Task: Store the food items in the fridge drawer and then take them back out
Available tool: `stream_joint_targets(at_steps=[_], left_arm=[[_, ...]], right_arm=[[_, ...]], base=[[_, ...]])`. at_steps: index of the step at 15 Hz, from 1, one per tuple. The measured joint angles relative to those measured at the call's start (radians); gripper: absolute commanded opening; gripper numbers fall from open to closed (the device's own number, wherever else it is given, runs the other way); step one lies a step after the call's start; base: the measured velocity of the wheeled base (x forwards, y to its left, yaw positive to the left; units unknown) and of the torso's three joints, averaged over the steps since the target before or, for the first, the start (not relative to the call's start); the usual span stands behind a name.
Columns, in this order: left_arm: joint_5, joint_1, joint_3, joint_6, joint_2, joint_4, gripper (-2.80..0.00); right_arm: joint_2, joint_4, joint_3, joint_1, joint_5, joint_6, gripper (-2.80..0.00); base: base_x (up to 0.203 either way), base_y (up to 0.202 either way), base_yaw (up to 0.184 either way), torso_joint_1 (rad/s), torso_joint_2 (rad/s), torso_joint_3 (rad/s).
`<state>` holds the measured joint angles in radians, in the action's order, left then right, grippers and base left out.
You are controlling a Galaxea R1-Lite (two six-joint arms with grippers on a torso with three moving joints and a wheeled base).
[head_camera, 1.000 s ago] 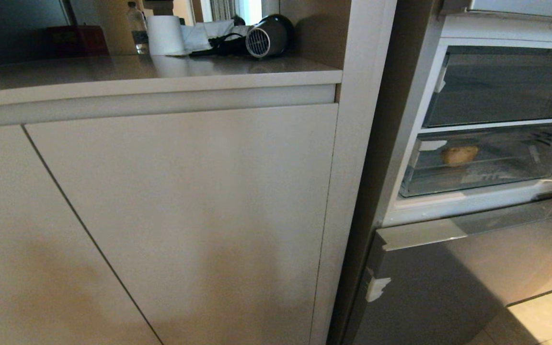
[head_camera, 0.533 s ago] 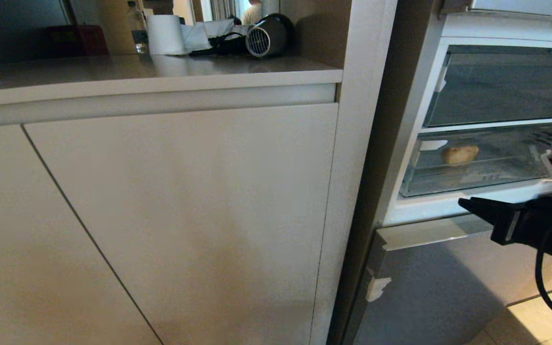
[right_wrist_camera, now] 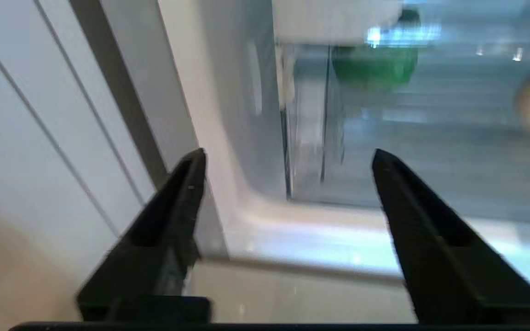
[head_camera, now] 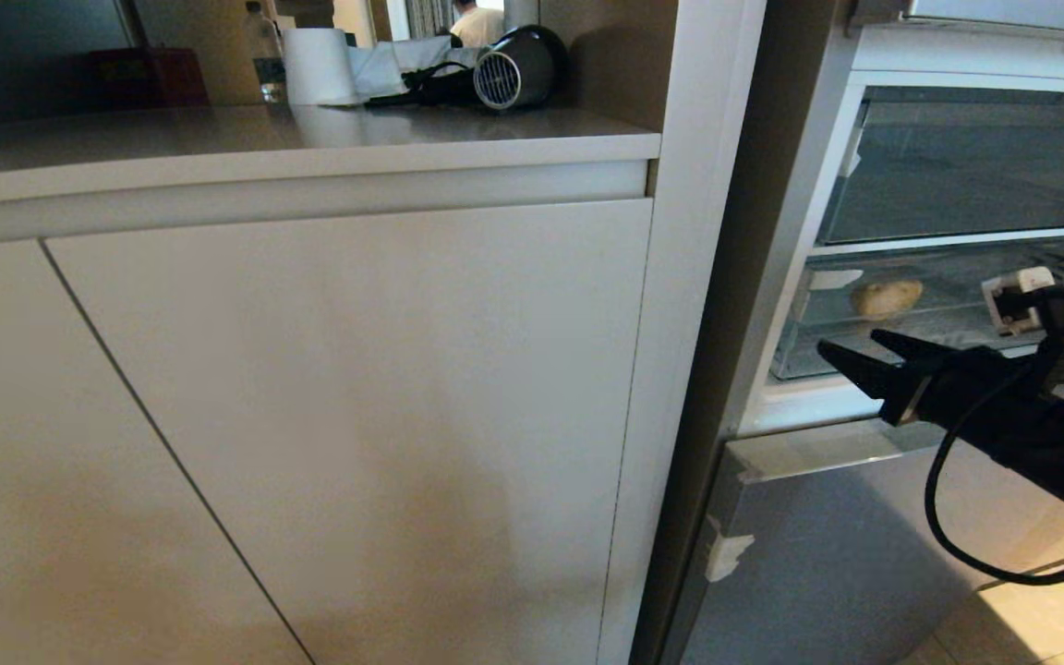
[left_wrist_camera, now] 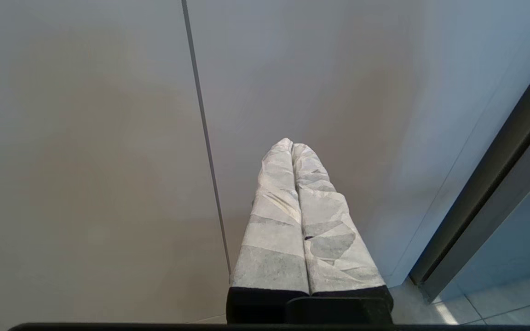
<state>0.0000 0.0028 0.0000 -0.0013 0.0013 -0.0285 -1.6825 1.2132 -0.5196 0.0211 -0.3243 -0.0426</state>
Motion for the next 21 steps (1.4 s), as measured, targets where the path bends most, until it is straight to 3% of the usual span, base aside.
stream_joint_targets(at_steps=[7,13,21], left_arm=[[0.0,0.0,0.0,0.0,0.0,0.0,-2.8],[0.0,0.0,0.0,0.0,0.0,0.0,-2.8],[0.0,0.0,0.0,0.0,0.0,0.0,-2.8]], right_arm=[[-0.044,-0.001,-0.067,-0.001,0.013,0.006,0.0],[-0.084,-0.003,-0.12,0.001,0.09,0.006,0.0],[-0.117,-0.041,-0.192,0.001,0.091,0.005,0.0]], base=[[0.0,0.0,0.0,0.0,0.0,0.0],[0.0,0.0,0.0,0.0,0.0,0.0],[0.0,0.0,0.0,0.0,0.0,0.0]])
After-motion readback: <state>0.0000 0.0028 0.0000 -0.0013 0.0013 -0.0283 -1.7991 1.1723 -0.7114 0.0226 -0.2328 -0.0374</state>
